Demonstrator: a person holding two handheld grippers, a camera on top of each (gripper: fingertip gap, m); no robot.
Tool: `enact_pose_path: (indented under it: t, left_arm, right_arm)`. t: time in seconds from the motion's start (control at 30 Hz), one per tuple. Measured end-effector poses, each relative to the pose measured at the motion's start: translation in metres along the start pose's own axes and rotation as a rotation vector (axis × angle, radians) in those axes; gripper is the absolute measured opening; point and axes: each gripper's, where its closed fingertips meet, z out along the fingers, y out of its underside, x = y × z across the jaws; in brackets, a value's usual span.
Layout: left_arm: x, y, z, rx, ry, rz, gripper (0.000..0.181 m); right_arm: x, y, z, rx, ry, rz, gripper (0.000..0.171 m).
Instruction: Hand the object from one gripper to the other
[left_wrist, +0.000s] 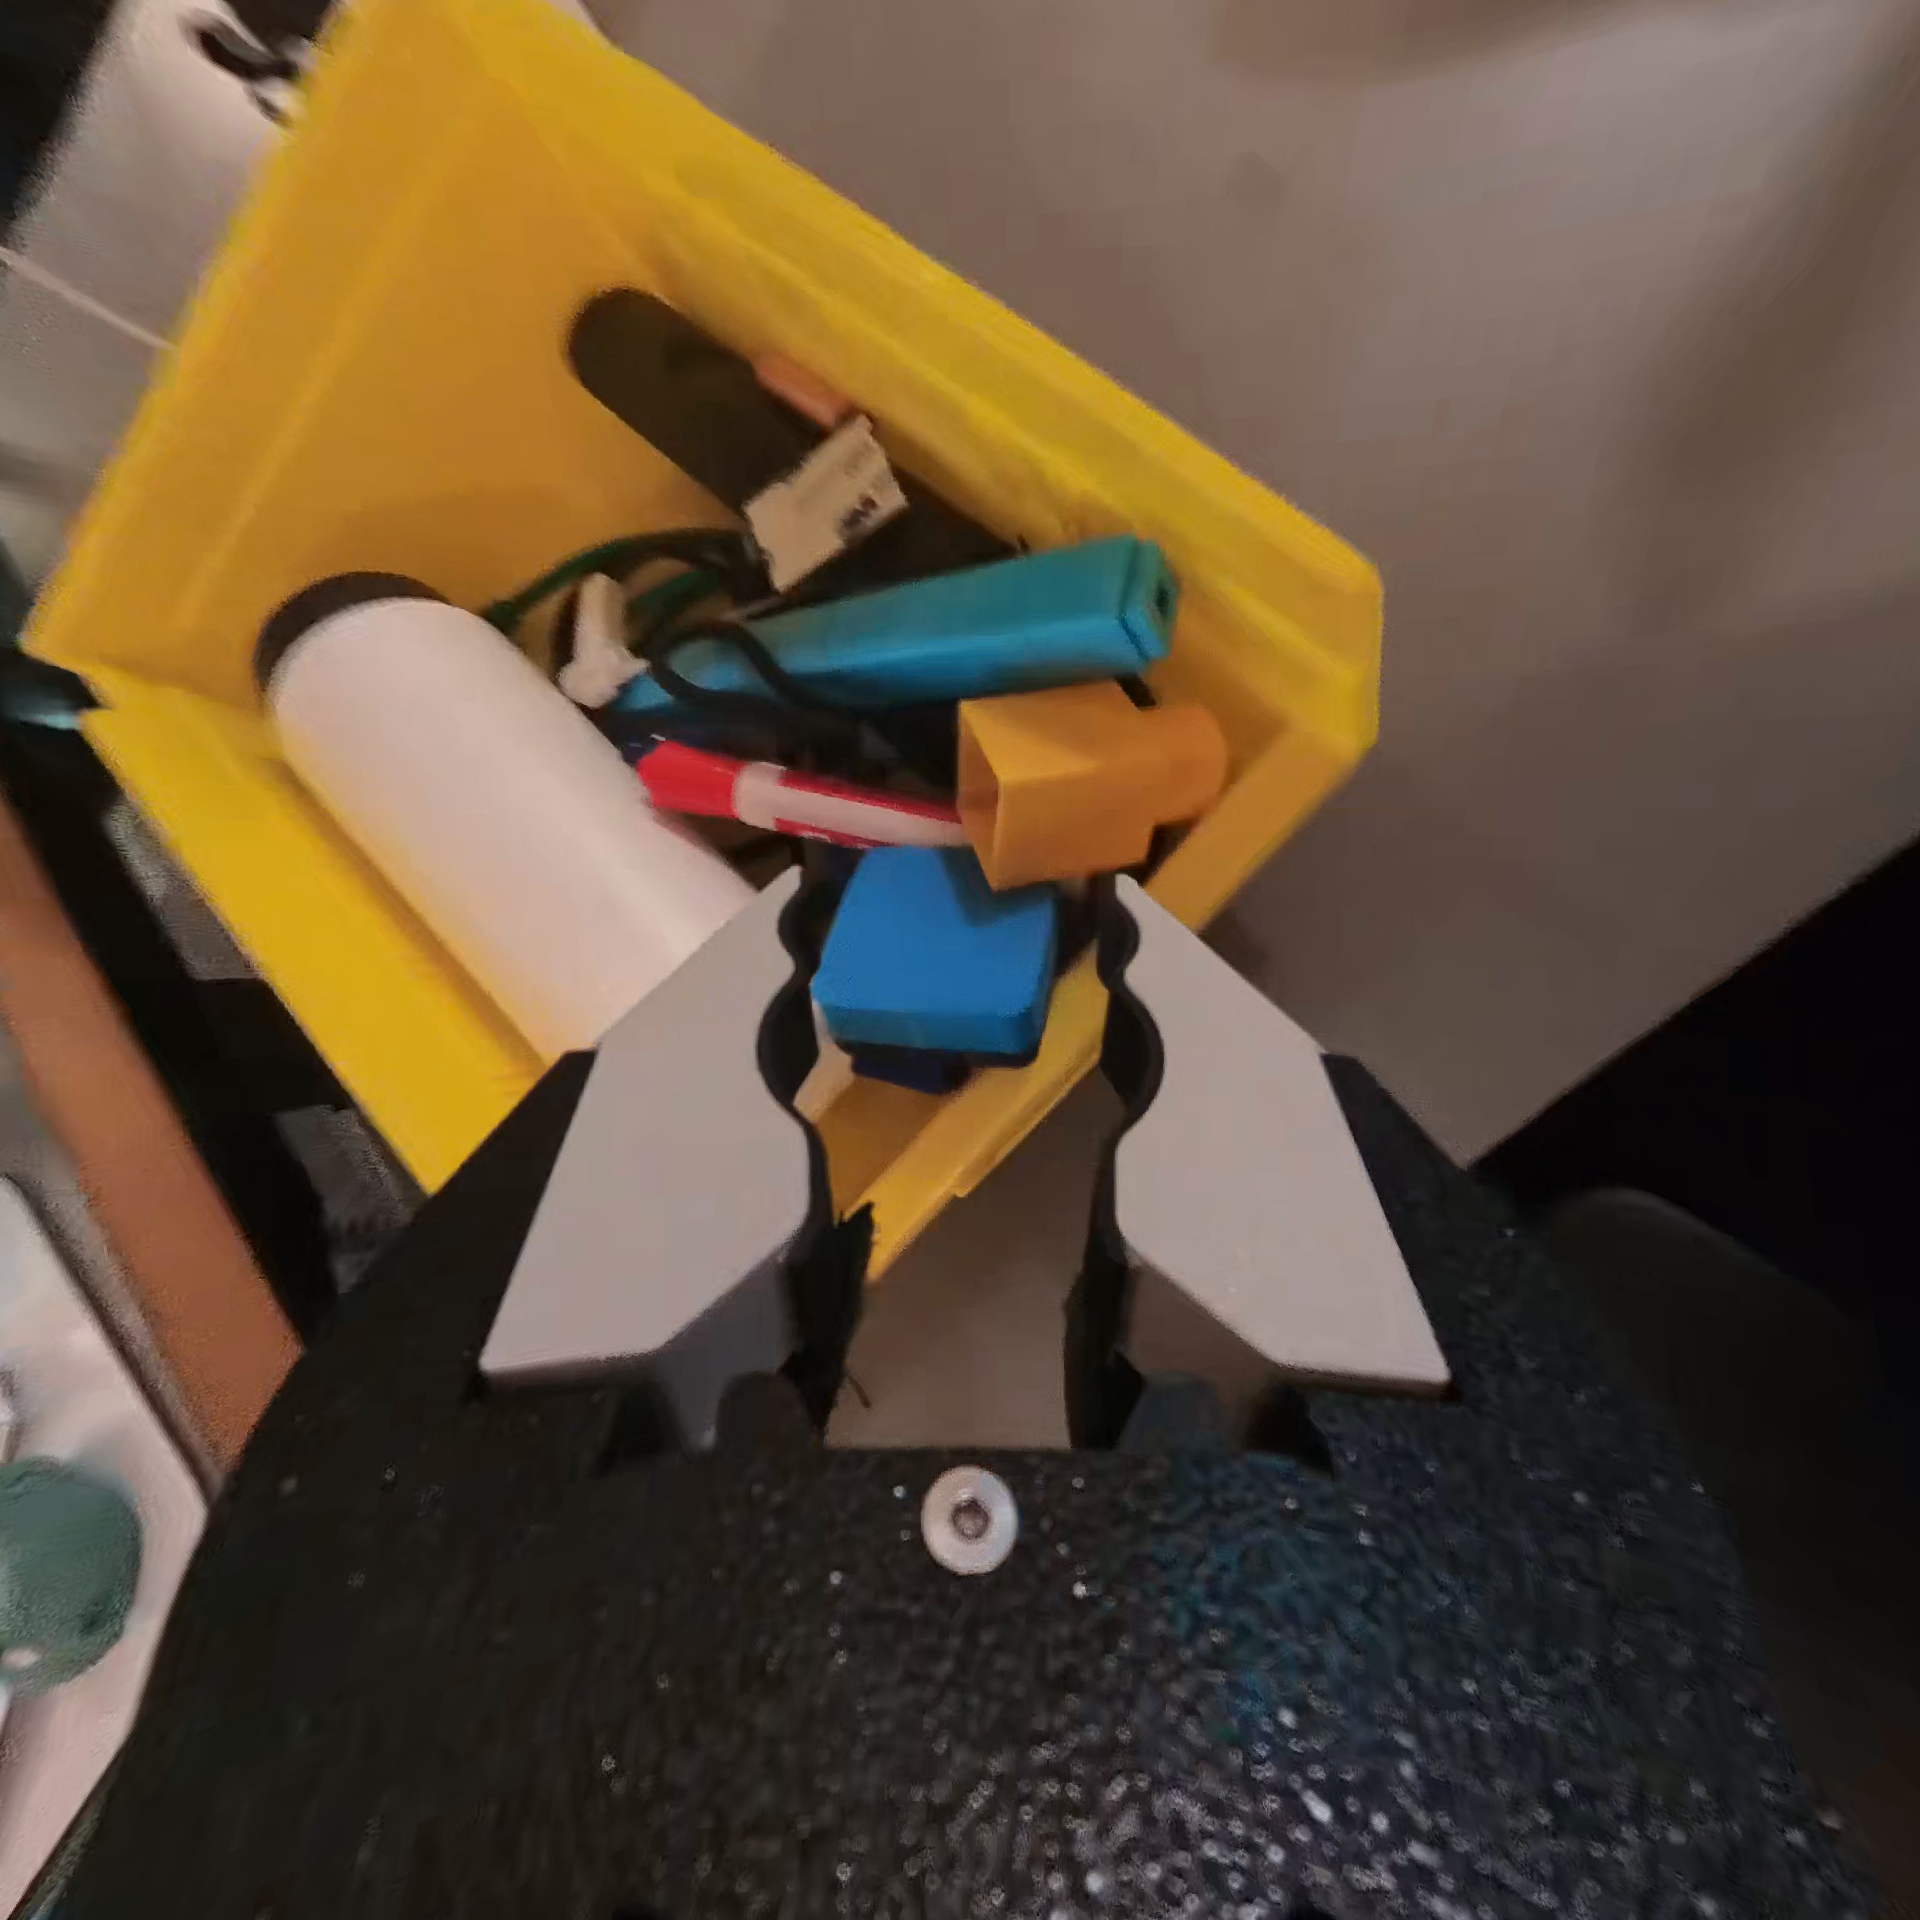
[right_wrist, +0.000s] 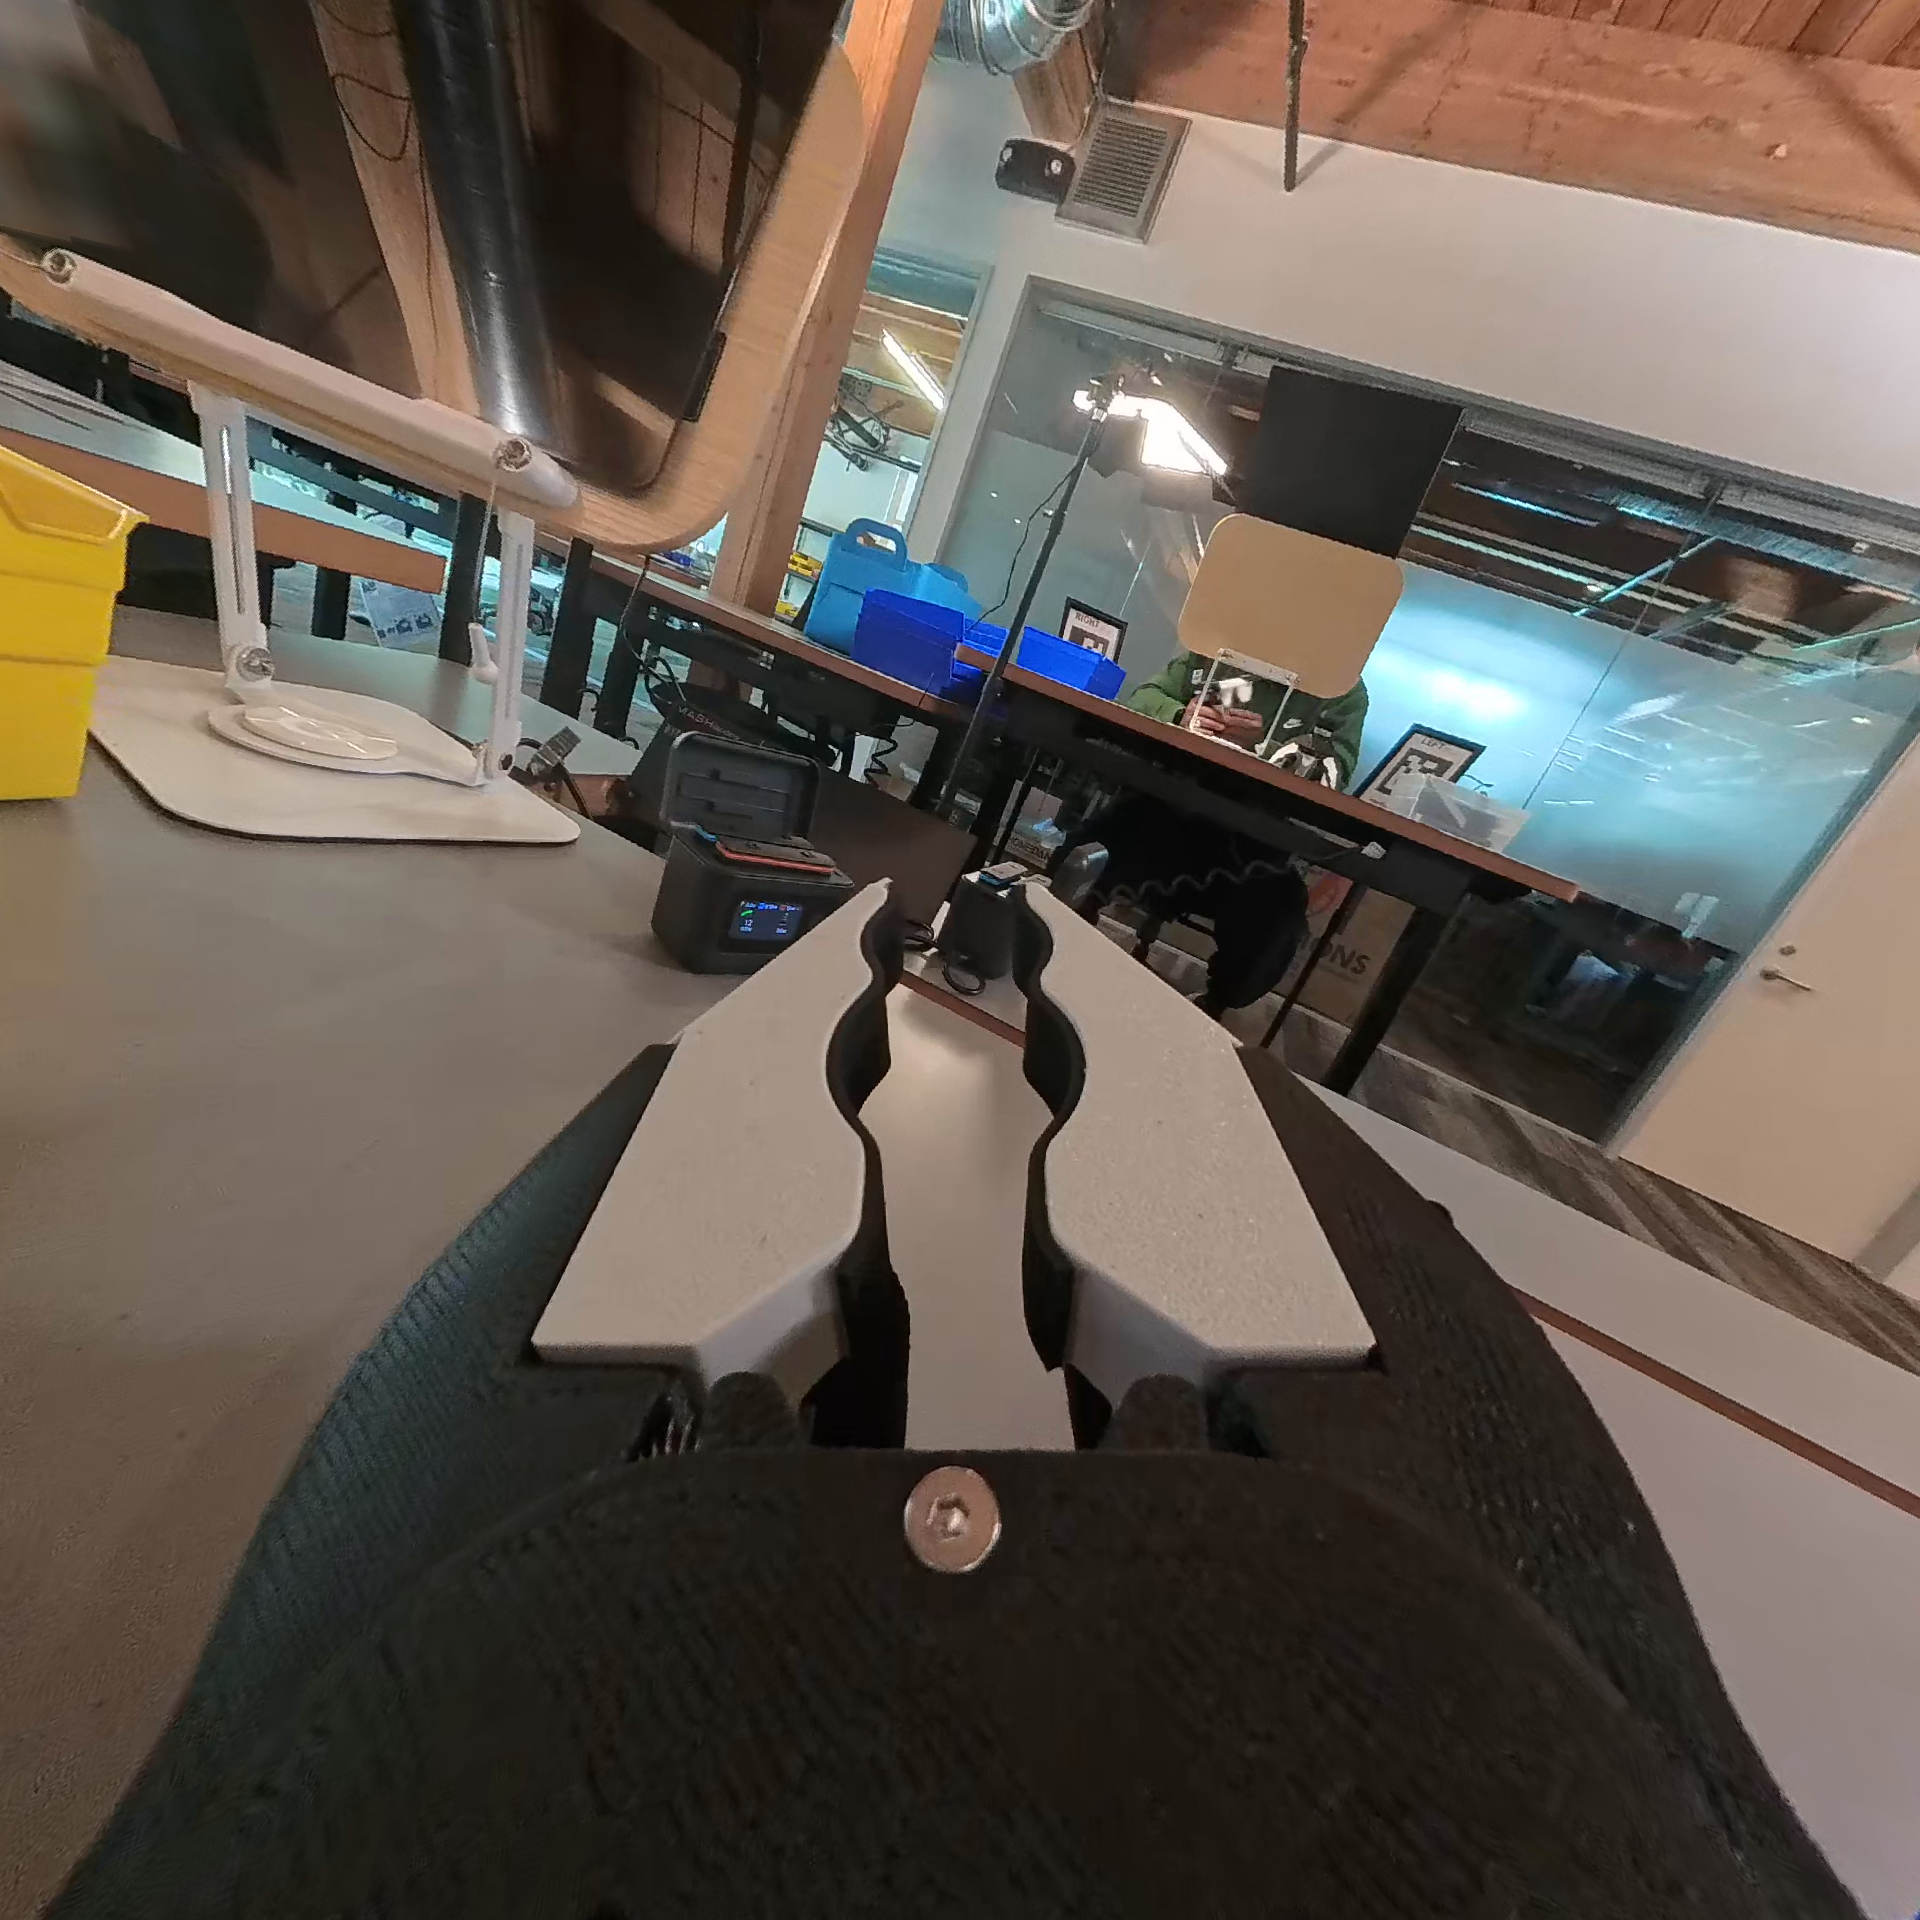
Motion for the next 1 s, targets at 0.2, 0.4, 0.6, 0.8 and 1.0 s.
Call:
enact_pose_path:
  t: [0.2,0.4,0.6,0.8,1.0]
  left_arm:
    - [-0.004,0.026,0.016,-0.047,0.110,-0.086,0.065]
    - [-0.001,0.035,0.025,-0.052,0.180,-0.097,0.054]
    - [-0.020,0.019,0.004,0.054,0.028,0.006,0.054]
    - [-0.054,-0.108,-0.084,0.661,-0.328,-0.033,0.053]
    - [0.011,-0.248,-0.089,1.217,-0.203,-0.148,0.053]
  right_arm:
    - [0.000,0.000,0.000,0.001,-0.002,0.006,0.018]
    - [-0.001,0.000,0.001,0.001,-0.006,0.002,0.018]
    - [-0.001,0.000,0.001,0.001,-0.007,0.004,0.018]
    - [-0.001,0.001,0.003,-0.002,-0.004,0.000,0.017]
    - [0.000,-0.001,0.001,0.010,-0.002,0.008,0.019]
